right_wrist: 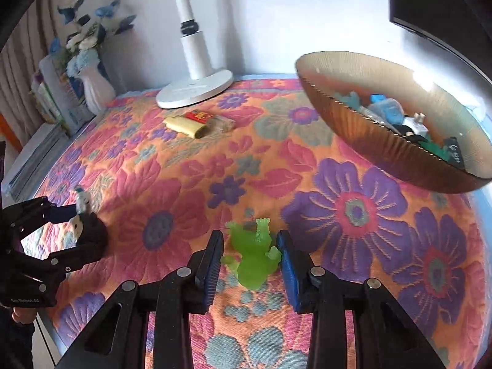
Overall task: Organize rigid objects
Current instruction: 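Carry the monkey and green figure over the glass bowl and open both tools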
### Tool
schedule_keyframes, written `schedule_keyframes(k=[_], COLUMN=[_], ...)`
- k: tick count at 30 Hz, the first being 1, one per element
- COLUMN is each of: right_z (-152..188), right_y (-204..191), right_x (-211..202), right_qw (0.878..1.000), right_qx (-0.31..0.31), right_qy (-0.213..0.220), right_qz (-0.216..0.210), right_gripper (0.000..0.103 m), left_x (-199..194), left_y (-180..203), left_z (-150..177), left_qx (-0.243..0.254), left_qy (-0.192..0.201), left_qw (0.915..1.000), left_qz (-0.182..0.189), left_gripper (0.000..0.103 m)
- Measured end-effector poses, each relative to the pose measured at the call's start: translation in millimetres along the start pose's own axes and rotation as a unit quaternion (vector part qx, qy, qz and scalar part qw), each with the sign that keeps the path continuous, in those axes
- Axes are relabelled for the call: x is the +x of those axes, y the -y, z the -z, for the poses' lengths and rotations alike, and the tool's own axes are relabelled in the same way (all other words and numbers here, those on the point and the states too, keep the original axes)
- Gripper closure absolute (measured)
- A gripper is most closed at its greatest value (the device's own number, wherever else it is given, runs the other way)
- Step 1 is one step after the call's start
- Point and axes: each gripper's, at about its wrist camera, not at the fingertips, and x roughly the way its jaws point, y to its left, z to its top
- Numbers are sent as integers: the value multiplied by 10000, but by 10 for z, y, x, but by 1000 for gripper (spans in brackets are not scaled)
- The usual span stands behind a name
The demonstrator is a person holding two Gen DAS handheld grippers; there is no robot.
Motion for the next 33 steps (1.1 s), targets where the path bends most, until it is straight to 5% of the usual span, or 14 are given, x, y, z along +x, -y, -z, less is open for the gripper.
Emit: schedule_keyframes(k=[4,11,13,14,17,19,21,23,26,28,31,33], right_z=[29,23,28,33,45,52,54,53,47,48,43,34], right_y=[14,93,85,58,-32,-79,-85,-55,-50,-58,-37,-18], right_x=[-36,-10,-21,-26,-39,-16,3,26,31,22,12,-3], right_qw=[9992,9967,9960,9949,9957,9968,9976,9984,9986,9992,9999,9999], right_qx=[-52,238,209,121,-111,-186,-185,-100,-101,-86,-27,14], right_qy=[36,-22,-23,-39,-30,-62,-77,-97,-174,-167,-106,-81], right_qz=[-385,-778,-873,-1005,-919,-771,-667,-552,-488,-339,-125,-140], right_gripper=[39,35,33,32,28,28,28,28,27,34,69,71], left_x=[-59,-166,-146,-119,23,152,217,215,181,150,100,66], left_y=[-133,-286,-206,-166,-111,-133,-130,-98,-84,-90,-86,-50], left_z=[161,186,110,62,-89,-153,-186,-194,-149,-122,-121,-149], left_qx=[-108,-673,-730,-806,-1116,-1384,-1399,-1306,-1222,-1229,-1213,-1175], left_qy=[-88,9,53,60,34,-101,-75,0,117,174,267,327], left_qw=[9997,9974,9963,9956,9927,9902,9899,9909,9918,9919,9922,9925], left_qz=[-217,242,459,483,460,140,-210,-315,-352,-282,-81,-1], left_gripper=[38,38,29,17,14,17,37,45,46,46,46,46])
